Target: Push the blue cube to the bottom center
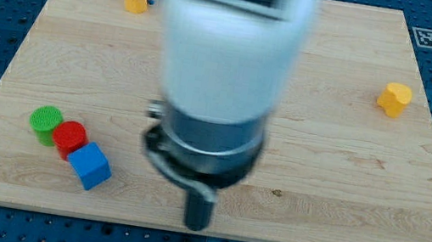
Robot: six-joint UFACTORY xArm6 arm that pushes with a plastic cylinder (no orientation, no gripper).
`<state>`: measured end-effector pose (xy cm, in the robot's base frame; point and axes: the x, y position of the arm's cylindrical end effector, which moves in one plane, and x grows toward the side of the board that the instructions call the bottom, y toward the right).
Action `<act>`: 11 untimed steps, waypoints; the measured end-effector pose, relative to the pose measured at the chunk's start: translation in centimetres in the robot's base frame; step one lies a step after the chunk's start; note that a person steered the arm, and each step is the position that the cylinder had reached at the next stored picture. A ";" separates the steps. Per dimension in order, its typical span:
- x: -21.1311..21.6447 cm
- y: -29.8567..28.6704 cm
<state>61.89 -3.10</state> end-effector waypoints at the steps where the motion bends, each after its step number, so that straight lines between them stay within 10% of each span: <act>1: 0.0 -4.9; 5: -0.3 -16.7; 7: -5.3 -11.1; 11: -2.5 -5.7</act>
